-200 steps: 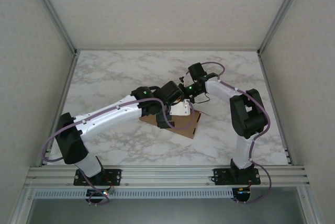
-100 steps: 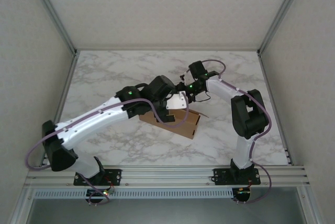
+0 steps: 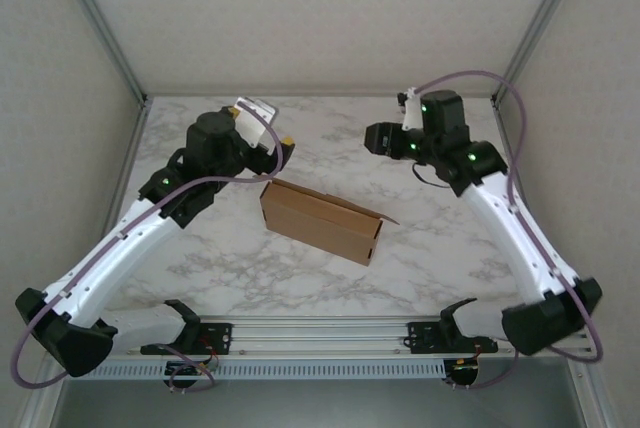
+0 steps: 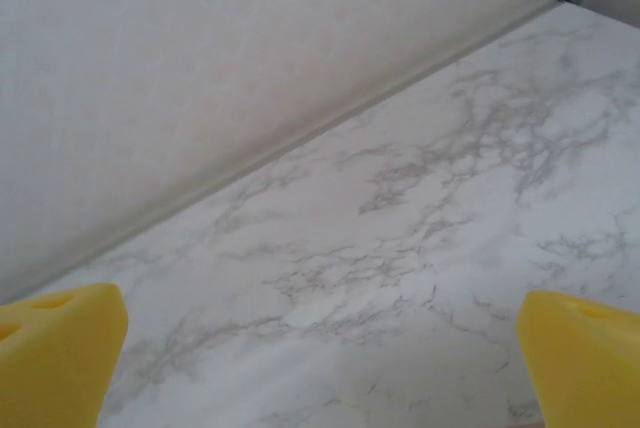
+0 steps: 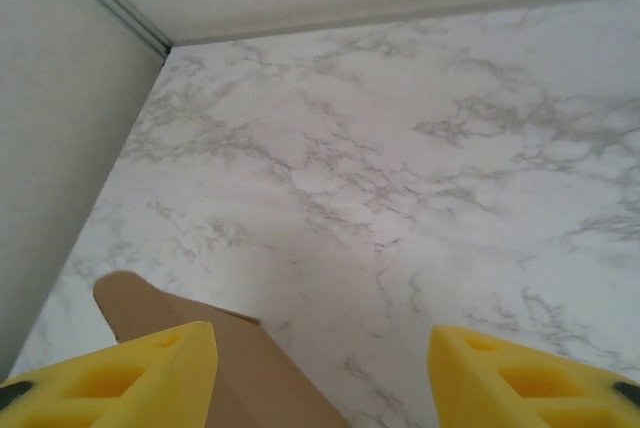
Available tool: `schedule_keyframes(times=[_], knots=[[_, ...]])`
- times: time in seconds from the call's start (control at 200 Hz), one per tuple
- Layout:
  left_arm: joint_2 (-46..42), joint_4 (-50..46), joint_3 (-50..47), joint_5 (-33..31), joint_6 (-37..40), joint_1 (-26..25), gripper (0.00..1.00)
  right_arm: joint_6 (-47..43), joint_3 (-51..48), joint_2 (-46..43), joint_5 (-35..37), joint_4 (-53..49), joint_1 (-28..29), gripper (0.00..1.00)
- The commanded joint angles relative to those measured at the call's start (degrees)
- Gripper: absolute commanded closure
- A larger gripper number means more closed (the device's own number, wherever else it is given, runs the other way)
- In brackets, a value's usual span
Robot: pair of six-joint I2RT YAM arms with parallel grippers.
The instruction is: Fold the paper box
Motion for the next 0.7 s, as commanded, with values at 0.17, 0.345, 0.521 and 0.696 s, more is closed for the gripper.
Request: schedule_keyframes(times=[0.17,0.345,0.521,0.696], knots=[[-2.79,6.21,-8.36,-12.18,-16.9,6.6,0.0,-16.82,-7.66,-12.43,4.38,-15.51,4.31,0.38],[-2.18,9.04,-11.97,-8.8,-25.36,13.29,0.0,-20.4,-11.48,-16.77,8.0,-22.16,9.09,0.35],[-1.71,14.3,-15.31,-7.35,-31.35,16.53,0.0,-21.55,-13.03,-17.4,6.69,-25.1,12.0,0.33],[1.01,18.98,-17.9,-2.05,-35.31,18.05,0.01,-19.33,-13.77,-13.56,15.58,-24.55,13.27,0.37]])
